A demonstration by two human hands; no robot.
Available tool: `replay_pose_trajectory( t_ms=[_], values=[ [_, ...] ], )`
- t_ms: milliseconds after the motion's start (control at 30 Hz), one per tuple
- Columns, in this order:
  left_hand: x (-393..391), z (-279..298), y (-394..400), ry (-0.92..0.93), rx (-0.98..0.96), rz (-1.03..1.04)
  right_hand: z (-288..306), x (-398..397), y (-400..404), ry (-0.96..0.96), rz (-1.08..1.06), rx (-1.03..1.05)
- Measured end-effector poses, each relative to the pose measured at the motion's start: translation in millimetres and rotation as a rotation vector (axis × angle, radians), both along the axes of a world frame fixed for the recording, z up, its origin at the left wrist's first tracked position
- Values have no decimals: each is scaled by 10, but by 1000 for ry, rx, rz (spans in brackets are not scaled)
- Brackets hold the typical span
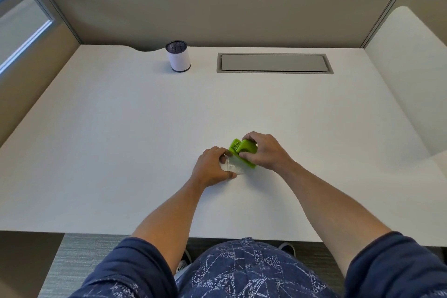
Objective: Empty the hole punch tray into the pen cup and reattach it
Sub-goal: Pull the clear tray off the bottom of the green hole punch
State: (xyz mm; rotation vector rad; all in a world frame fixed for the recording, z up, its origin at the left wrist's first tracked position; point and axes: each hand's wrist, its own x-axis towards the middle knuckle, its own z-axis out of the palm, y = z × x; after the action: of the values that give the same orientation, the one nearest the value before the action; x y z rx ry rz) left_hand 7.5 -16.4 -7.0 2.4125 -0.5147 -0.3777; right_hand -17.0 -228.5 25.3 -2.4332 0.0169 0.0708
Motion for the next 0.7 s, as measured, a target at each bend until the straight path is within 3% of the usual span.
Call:
replay_pose_trajectory(
  t_ms=[267,700],
  values=[
    [16,5,5,20,-14,-1,26,-33,-230,-28,-360,221],
    [67,-13,37,29,-15,-38,83,-295,-498,246,-551,-228]
  ],
)
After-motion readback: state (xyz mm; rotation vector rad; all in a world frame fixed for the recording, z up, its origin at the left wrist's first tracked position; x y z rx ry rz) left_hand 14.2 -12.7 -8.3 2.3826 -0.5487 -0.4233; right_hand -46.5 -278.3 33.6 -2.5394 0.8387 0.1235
